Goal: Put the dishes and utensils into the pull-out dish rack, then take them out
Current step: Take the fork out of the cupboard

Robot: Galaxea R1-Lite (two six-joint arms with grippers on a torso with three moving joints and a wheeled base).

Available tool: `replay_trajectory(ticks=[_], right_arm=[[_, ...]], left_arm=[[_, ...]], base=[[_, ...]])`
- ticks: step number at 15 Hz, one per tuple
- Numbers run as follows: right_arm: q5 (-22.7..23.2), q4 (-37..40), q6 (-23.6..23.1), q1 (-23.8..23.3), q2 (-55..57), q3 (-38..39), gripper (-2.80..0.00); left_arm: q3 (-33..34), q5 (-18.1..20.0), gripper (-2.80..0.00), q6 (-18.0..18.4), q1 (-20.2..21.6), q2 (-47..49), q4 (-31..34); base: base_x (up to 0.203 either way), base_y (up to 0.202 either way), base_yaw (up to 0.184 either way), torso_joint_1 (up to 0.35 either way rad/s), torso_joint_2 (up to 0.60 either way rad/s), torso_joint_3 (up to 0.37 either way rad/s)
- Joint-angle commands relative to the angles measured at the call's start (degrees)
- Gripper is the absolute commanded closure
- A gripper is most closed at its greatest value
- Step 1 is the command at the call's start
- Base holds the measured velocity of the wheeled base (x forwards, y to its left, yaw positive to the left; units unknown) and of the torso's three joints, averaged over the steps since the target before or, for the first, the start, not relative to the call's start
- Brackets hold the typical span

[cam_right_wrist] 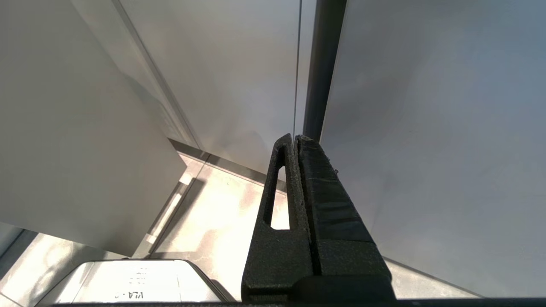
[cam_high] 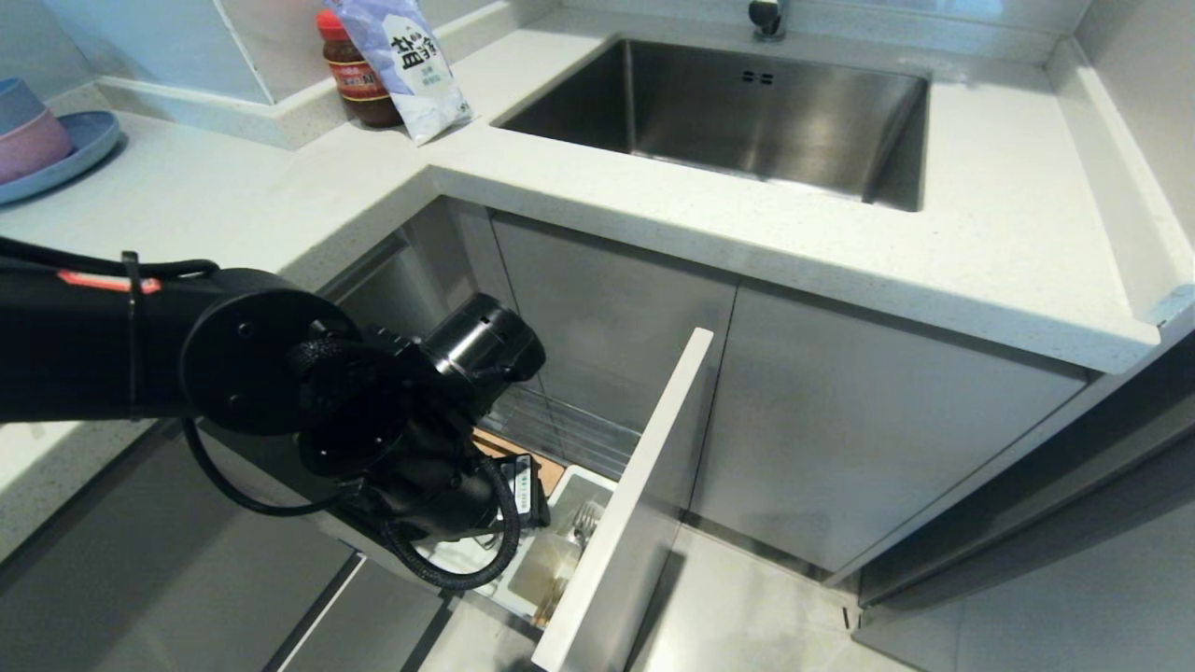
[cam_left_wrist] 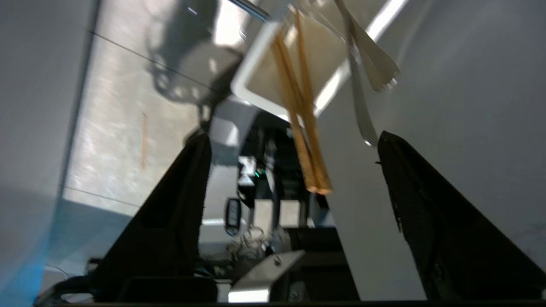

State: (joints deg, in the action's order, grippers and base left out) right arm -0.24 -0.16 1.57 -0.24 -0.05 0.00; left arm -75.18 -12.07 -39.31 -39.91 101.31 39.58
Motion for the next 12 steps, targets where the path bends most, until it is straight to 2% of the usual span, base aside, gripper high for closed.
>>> replay_trajectory(ticks=[1,12], right_arm=[[0.0,0.0,0.0,0.0,-0.1,0.1,0.00],[0.0,0.0,0.0,0.0,-0.1,0.1,0.00]], left_arm=[[-0.1,1.3,-2.80,-0.2,0.0,2.0,0.2],[-0.2,5.1,-2.80,-0.3,-0.1,9.4,-1.1]], base=[[0.000,0.000,0.000,0.000,0.00,0.000],[0.000,0.000,0.000,0.000,0.00,0.000]])
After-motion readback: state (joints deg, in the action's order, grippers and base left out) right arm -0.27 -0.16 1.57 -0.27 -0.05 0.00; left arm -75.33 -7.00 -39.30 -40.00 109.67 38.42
